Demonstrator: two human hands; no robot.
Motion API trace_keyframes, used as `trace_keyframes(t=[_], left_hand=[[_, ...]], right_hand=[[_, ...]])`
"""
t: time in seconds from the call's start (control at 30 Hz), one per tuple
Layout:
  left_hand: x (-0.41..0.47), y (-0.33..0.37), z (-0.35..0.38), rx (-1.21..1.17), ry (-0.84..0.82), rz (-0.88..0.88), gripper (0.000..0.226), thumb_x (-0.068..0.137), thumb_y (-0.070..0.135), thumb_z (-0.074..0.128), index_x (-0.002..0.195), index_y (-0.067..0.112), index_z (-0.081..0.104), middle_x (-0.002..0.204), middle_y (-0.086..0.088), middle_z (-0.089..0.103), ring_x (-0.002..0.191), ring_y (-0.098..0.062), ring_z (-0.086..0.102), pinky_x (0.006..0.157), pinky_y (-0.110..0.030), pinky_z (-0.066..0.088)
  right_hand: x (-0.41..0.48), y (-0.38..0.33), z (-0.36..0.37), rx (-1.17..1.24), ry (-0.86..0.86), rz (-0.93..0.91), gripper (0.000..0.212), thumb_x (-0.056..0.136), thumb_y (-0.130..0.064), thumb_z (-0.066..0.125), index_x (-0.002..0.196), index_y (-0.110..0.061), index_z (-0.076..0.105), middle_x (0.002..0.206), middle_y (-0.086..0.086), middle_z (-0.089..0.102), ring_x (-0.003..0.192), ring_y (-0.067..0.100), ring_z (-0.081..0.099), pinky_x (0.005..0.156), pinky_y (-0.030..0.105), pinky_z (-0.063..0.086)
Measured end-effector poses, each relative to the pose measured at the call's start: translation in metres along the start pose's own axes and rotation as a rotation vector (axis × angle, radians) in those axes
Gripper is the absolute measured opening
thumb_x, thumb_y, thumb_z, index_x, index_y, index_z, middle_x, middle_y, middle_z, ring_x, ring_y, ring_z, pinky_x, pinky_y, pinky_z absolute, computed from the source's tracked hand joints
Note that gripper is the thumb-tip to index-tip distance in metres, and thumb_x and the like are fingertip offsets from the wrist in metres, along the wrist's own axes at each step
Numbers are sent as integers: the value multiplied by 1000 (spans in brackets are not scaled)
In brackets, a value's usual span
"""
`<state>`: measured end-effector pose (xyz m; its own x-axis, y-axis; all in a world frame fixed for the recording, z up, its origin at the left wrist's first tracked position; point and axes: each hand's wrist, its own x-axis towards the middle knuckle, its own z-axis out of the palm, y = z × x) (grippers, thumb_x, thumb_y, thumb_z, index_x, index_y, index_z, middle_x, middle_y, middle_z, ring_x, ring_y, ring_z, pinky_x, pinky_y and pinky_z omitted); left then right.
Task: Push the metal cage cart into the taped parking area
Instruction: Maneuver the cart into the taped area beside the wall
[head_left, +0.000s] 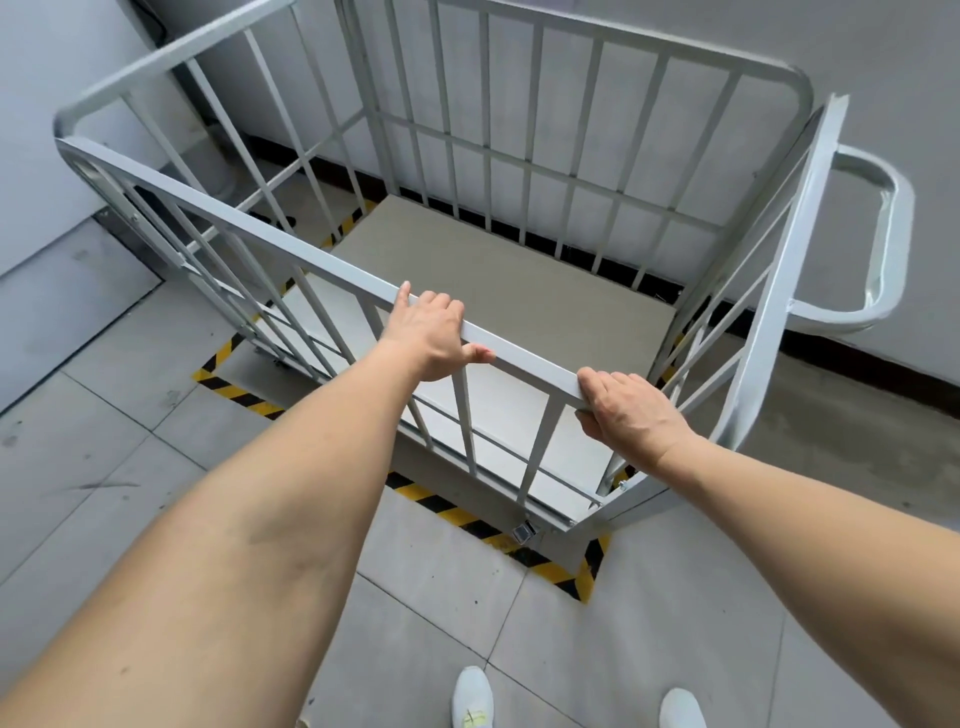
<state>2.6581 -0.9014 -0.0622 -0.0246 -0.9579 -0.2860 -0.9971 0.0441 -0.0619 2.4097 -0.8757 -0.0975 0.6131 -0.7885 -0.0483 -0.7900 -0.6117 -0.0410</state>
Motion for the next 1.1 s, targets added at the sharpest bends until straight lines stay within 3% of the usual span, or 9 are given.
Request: trace_keyframes(t=[0.17, 0.27, 0.4, 0.53, 0.7, 1.1], left_hand=[[-4, 5, 1, -12, 12, 25, 79, 86, 73, 39, 127, 6, 48, 132, -13, 50, 130, -29, 40, 119, -43, 20], [-8, 11, 4, 4, 30, 33, 77, 87, 71, 41, 125, 5, 48, 130, -13, 51, 127, -29, 41, 113, -41, 26], [-11, 17, 5, 52, 33, 60, 77, 85, 74, 38, 123, 7, 49, 127, -12, 52, 124, -28, 42, 108, -41, 29], [-10, 17, 3, 73, 39, 86, 78, 85, 75, 38, 120, 7, 49, 124, -12, 52, 120, -29, 43, 105, -40, 31], [-14, 15, 5, 125, 54, 92, 78, 85, 75, 34, 120, 7, 48, 122, -14, 52, 117, -29, 43, 101, -41, 34], [-30, 16, 12, 136, 41, 87, 79, 84, 76, 34, 121, 8, 48, 123, -12, 52, 118, -29, 44, 101, -40, 34]], right_hand=[[-6, 2, 5, 31, 12, 20, 28, 93, -22, 53, 111, -1, 52, 96, 15, 62, 89, 34, 60, 81, 40, 43], [-14, 6, 8, 30, 76, -23, 23, 80, -12, 71, 93, 1, 57, 74, 16, 62, 67, 34, 61, 64, 39, 48], [-22, 10, 10, -7, 142, -54, 36, 59, -10, 86, 77, -4, 55, 56, 8, 56, 46, 27, 54, 45, 30, 45], [-21, 14, 13, -3, 188, -82, 44, 59, -12, 84, 80, -9, 46, 56, 6, 55, 45, 26, 54, 45, 28, 45], [-22, 10, 12, -6, 199, -65, 34, 61, -11, 86, 74, -5, 55, 55, 7, 54, 45, 27, 53, 45, 31, 45], [-38, 0, 15, -26, 193, -79, 36, 59, -13, 87, 72, -6, 55, 53, 5, 54, 44, 25, 53, 44, 29, 45]])
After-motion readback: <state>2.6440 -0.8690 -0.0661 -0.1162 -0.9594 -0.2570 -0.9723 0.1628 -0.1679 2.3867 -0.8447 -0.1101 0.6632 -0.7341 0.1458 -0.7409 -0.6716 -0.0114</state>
